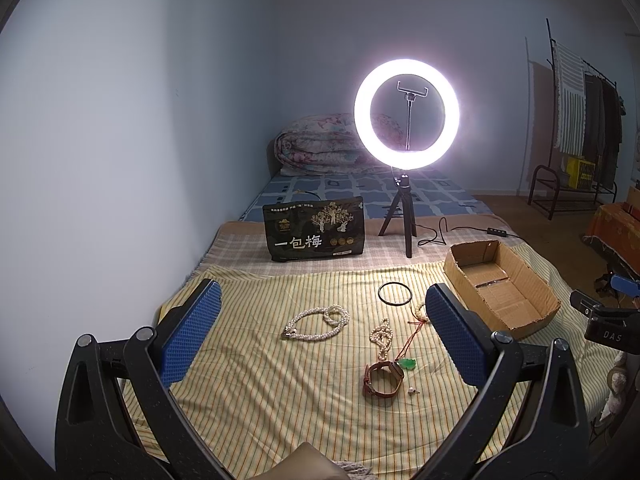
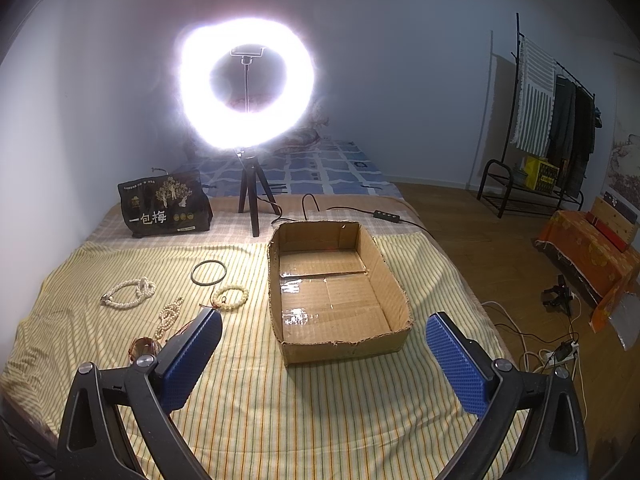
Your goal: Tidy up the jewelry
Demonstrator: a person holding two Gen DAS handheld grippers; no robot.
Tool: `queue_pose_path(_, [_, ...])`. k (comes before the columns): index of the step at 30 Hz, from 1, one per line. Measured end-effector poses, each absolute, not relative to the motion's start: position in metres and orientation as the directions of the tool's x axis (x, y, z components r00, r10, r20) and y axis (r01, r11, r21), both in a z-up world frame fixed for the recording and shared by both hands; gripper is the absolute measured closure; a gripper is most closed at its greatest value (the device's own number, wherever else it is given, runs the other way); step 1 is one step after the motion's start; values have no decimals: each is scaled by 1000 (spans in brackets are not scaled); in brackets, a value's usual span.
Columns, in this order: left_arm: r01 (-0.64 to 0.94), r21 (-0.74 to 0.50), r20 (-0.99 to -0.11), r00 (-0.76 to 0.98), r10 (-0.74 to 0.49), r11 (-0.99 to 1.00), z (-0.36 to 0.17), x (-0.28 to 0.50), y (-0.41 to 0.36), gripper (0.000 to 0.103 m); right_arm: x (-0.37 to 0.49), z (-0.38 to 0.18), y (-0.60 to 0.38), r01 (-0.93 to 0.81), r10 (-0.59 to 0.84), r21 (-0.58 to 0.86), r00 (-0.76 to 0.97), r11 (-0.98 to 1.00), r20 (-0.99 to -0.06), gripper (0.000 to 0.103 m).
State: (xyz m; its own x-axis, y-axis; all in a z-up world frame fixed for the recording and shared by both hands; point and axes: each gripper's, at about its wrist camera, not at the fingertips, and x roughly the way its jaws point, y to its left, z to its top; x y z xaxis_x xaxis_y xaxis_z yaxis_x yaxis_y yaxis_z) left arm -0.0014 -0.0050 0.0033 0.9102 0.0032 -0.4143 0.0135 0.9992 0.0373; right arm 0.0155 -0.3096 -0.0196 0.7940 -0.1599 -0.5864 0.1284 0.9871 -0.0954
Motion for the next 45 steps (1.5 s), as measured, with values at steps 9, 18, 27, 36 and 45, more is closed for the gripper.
queue_pose_path(9, [8,46,-416,909,12,999,3,-1,-4,0,15,-20,-309,127,-159,-96,794,987,-587,0])
queue_pose_path(18, [-16,94,-458,887,58,995,-9,15,3,0,19,-33,-302,77,-120,-96,779,992,-616,0])
queue_pose_path(27, [-40,71,-547,834,73,997,-26,47,24,0,36,-54,-280,-36,-26,-81,750,996,-661,0])
queue_pose_path(36, [35,-17,-736,676,-36,999,-72,89,23,26,53,-93,-241,-243,82,-101,645,965,-760,0])
queue_pose_path(45, [100,-153,-876,447,-182,983,-131,122,6,51,65,-135,-208,-426,191,-47,498,903,-846,17])
